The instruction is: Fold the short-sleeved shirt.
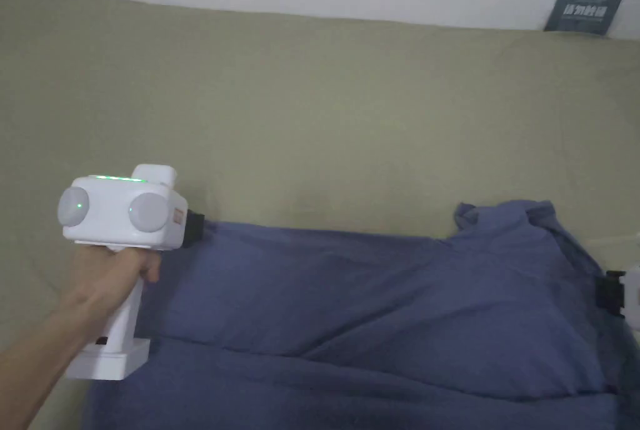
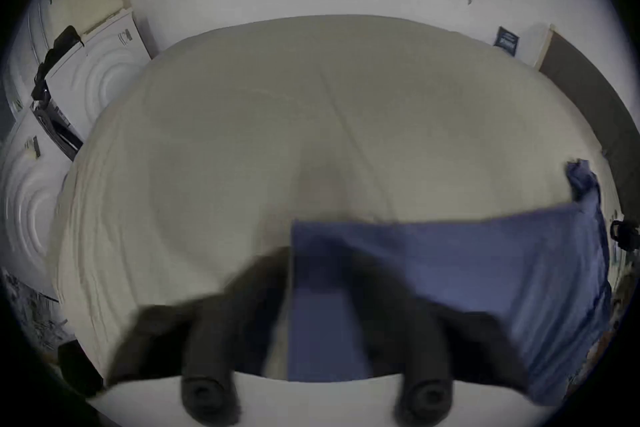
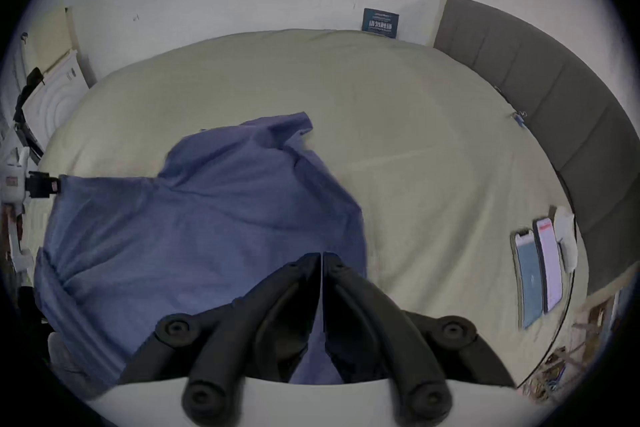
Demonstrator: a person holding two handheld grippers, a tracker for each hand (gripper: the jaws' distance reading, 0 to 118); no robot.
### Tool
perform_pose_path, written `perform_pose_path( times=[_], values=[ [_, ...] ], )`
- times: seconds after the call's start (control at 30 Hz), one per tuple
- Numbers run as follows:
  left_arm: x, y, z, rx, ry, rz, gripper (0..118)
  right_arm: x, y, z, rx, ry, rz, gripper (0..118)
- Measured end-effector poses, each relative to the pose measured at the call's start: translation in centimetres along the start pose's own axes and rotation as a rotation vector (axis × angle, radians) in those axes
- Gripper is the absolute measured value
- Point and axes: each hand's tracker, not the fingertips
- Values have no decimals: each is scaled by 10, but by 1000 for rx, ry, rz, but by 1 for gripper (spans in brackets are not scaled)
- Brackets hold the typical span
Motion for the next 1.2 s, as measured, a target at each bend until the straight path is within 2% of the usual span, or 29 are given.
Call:
perform_pose_path(
  times=[0.03,0.07,0.13,0.23,0.27,0.3,0.33,0.4,0.43,0.47,0.5,0.53,0.57,0.63,0.67,0.7,0.73,0.77,0.8,0.87,1.0,1.2],
  values=[
    [-2,3,-10,-21,7,-2,100,4,4,-4,-8,-7,10,8],
    [-2,5,-17,-25,11,-1,118,8,8,-8,-13,-14,22,8],
    [2,7,-24,-20,46,-13,118,14,12,-15,-21,-29,34,8],
    [6,4,-24,-67,5,-6,115,25,20,-21,-32,-37,21,8],
    [7,4,-19,-63,3,-6,107,28,23,-24,-37,-35,9,8],
    [8,5,-14,-55,-12,-11,94,31,26,-27,-48,-29,0,9],
    [10,4,-8,-44,-41,-18,76,34,30,-30,-53,-31,-7,16],
    [18,2,1,-21,-55,-30,18,37,37,-37,-64,-28,-16,86],
    [21,3,1,-15,-79,-50,5,38,41,-44,-81,-21,-24,116],
    [24,1,1,-14,-78,-52,5,39,42,-52,-109,-12,-34,113],
    [28,1,0,-20,-57,-63,5,41,40,-56,-55,-14,-29,107],
    [29,-1,-2,-19,-49,-73,5,40,37,-67,-118,1,-28,106],
    [29,0,-5,-19,-46,-70,5,40,36,-75,-124,-41,-27,106],
    [27,0,-4,-20,-52,-46,5,29,41,-82,-195,-54,15,93],
    [26,0,-3,-21,-54,-38,5,29,39,-83,-198,-56,18,79],
    [24,1,-4,-23,-56,-40,5,29,40,-75,-161,5,-27,50],
    [24,1,-1,-24,-58,-45,5,28,42,-66,-137,-6,-47,17],
    [24,-1,2,-23,-62,-52,5,27,42,-57,-91,13,-45,7],
    [23,-3,7,-16,-66,-62,5,26,40,-48,-60,20,6,7],
    [20,-7,19,40,-53,-67,5,27,36,-26,-55,6,10,8],
    [4,-18,62,95,-88,-31,5,45,27,23,12,62,-50,8],
    [-21,-66,135,134,-129,-39,5,56,-21,111,90,107,-58,8]
  ],
)
